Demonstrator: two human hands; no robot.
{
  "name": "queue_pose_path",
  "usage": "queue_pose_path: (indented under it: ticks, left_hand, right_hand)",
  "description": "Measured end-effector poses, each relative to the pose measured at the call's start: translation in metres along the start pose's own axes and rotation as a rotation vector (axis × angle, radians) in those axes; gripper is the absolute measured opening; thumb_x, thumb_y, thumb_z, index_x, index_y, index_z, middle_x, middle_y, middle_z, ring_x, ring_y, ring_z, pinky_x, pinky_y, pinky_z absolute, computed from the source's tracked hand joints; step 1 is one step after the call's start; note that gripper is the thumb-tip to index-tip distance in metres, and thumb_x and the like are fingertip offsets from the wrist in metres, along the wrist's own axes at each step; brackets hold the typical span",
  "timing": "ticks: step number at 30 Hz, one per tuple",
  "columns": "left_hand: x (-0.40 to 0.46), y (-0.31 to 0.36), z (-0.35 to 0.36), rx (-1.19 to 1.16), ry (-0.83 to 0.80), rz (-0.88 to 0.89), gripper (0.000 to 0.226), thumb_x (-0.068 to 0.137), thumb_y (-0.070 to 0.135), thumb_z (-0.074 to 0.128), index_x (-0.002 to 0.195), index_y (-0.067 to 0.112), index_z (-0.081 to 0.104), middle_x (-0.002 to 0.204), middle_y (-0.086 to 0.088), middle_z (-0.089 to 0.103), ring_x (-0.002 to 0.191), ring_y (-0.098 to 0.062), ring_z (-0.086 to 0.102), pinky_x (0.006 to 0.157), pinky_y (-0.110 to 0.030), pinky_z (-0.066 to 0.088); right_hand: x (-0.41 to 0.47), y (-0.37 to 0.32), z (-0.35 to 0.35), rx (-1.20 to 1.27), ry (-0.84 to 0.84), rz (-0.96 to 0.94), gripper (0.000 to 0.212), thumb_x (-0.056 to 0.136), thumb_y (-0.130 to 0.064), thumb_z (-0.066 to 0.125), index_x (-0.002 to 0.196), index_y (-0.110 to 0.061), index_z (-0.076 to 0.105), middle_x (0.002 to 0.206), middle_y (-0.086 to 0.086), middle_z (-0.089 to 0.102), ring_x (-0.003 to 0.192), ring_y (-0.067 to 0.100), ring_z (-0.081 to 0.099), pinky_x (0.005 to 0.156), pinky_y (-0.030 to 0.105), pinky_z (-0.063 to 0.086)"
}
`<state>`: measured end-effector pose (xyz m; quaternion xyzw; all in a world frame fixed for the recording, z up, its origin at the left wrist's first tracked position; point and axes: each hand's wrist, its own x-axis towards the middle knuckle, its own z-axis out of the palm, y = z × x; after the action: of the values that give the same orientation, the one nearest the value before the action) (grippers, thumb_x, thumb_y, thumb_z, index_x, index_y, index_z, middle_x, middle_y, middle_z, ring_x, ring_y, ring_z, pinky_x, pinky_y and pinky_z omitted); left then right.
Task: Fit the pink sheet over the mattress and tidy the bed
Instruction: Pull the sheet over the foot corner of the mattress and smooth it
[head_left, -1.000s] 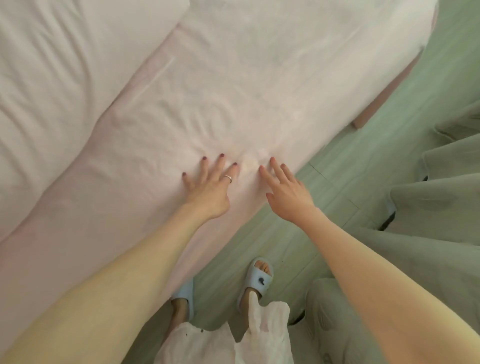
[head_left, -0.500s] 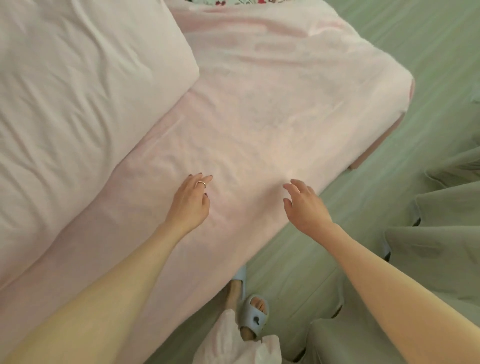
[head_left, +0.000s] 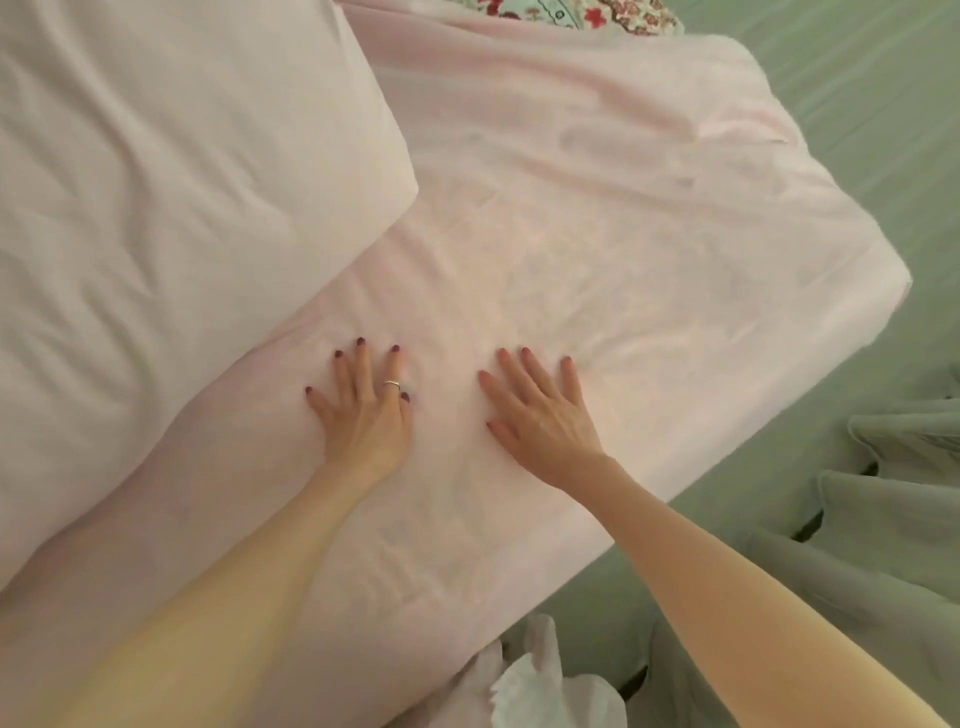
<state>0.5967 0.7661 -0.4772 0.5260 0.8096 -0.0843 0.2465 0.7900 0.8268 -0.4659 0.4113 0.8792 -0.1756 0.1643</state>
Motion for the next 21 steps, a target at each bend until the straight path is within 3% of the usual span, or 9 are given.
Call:
queue_pose_path:
  ticks: [3, 5, 11, 17, 21]
  left_hand:
    - [0.004, 0.024, 0.013, -0.009, 0.007, 0.001, 0.061, 0.088, 0.034, 0.020, 0.142, 0.009, 0.036, 0.150, -0.028, 0.026, 0.137, -0.050, 0.023, 0.093, -0.080, 0.015]
    - [0.012, 0.045, 0.014, 0.011, 0.028, 0.056, 0.060, 0.089, 0.036, 0.022, 0.141, 0.012, 0.038, 0.149, -0.025, 0.028, 0.137, -0.048, 0.026, 0.094, -0.079, 0.016]
    - [0.025, 0.118, 0.020, 0.083, 0.022, 0.247, 0.060, 0.089, 0.041, 0.025, 0.140, 0.014, 0.040, 0.150, -0.019, 0.032, 0.137, -0.043, 0.031, 0.096, -0.076, 0.021]
    - [0.044, 0.204, 0.027, 0.062, 0.027, 0.143, 0.070, 0.088, 0.049, 0.013, 0.147, 0.014, 0.023, 0.156, -0.018, 0.016, 0.142, -0.043, 0.016, 0.102, -0.074, 0.008]
    - [0.060, 0.275, 0.029, 0.058, 0.020, 0.096, 0.067, 0.088, 0.048, 0.023, 0.144, 0.011, 0.032, 0.152, -0.020, 0.027, 0.138, -0.045, 0.026, 0.098, -0.076, 0.015]
  right_hand:
    - [-0.003, 0.026, 0.011, -0.040, 0.024, 0.016, 0.052, 0.090, -0.045, 0.036, 0.136, -0.023, 0.048, 0.147, 0.008, 0.042, 0.135, 0.030, 0.042, 0.111, 0.056, 0.022]
    - [-0.006, 0.053, 0.008, -0.056, 0.080, 0.037, 0.053, 0.092, -0.046, 0.034, 0.138, -0.023, 0.046, 0.148, 0.009, 0.040, 0.136, 0.030, 0.040, 0.111, 0.053, 0.017]
    - [-0.014, 0.150, -0.012, -0.045, 0.111, 0.234, 0.056, 0.093, -0.047, 0.028, 0.141, -0.022, 0.041, 0.150, 0.011, 0.036, 0.139, 0.031, 0.035, 0.111, 0.057, 0.023]
    - [-0.015, 0.258, -0.032, -0.072, 0.157, 0.208, 0.055, 0.093, -0.045, 0.029, 0.139, -0.019, 0.044, 0.149, 0.012, 0.038, 0.137, 0.031, 0.038, 0.111, 0.055, 0.025]
    - [-0.013, 0.326, -0.045, -0.043, 0.186, 0.237, 0.057, 0.092, -0.046, 0.027, 0.140, -0.019, 0.043, 0.149, 0.011, 0.038, 0.138, 0.030, 0.037, 0.114, 0.050, 0.021]
